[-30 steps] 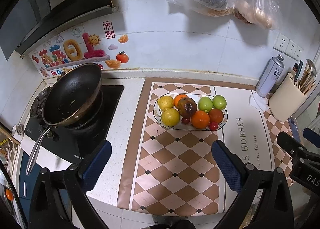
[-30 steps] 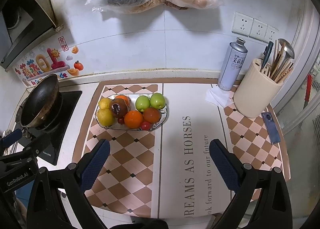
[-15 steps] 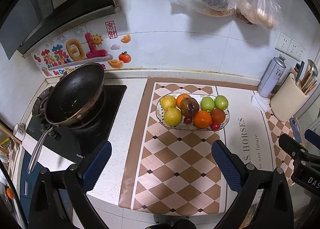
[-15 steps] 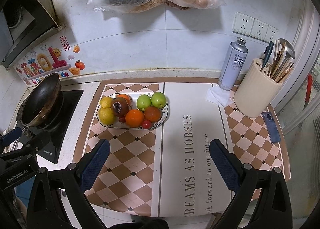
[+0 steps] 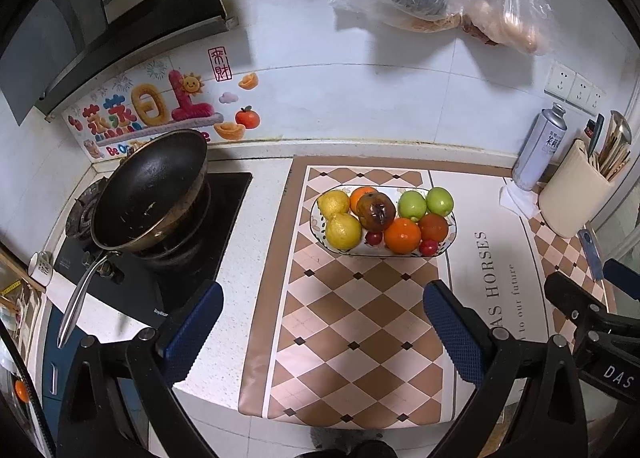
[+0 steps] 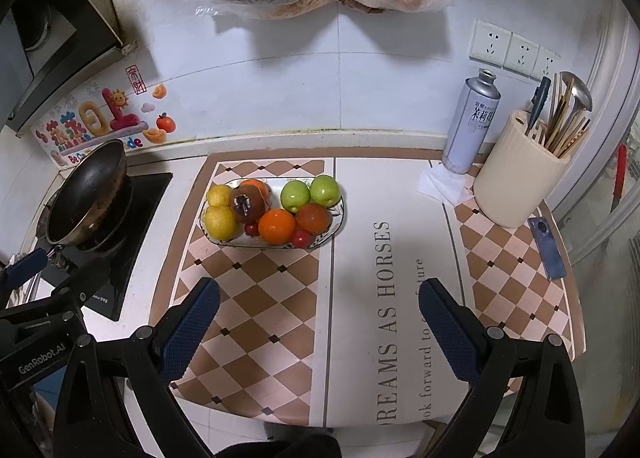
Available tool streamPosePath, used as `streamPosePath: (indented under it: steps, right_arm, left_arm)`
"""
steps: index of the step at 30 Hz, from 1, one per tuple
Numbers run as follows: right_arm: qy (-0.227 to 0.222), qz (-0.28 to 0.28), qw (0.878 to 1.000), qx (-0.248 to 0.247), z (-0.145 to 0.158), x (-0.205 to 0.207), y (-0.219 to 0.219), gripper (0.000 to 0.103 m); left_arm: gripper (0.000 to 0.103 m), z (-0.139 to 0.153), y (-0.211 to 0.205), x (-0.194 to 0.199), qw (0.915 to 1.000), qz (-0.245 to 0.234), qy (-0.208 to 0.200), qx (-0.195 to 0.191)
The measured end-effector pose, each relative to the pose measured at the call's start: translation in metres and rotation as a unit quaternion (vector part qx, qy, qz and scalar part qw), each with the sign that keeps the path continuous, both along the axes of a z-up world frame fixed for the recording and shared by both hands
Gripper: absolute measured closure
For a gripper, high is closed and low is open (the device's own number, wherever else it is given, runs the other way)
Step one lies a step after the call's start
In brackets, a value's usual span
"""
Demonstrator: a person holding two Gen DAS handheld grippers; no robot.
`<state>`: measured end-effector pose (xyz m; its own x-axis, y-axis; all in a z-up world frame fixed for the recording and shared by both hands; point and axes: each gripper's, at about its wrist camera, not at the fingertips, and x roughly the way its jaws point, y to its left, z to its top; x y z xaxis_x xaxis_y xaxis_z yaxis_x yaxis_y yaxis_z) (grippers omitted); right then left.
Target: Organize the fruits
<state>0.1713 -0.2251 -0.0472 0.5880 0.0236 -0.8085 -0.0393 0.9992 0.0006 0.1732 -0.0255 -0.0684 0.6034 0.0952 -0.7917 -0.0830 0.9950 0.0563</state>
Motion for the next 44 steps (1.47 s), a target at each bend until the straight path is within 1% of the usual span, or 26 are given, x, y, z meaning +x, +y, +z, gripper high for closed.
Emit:
streamPosePath:
  steps: [14,44]
  right_arm:
    - [0.004,0.003,1.000,-0.003,0.0006,-0.0030,0.0005,0.001]
    - [0.003,0.006,1.000,-0.004,0.0032,0.0043,0.0028,0.001]
  left_arm:
    - [0.001,-0.0060,0.0011,-0.0028,1.0000,-0.003,0.001,-0.005]
    - [0.001,-0.0031,0.0042,-0.0026,1.0000,-0.001,-0.006,-0.007]
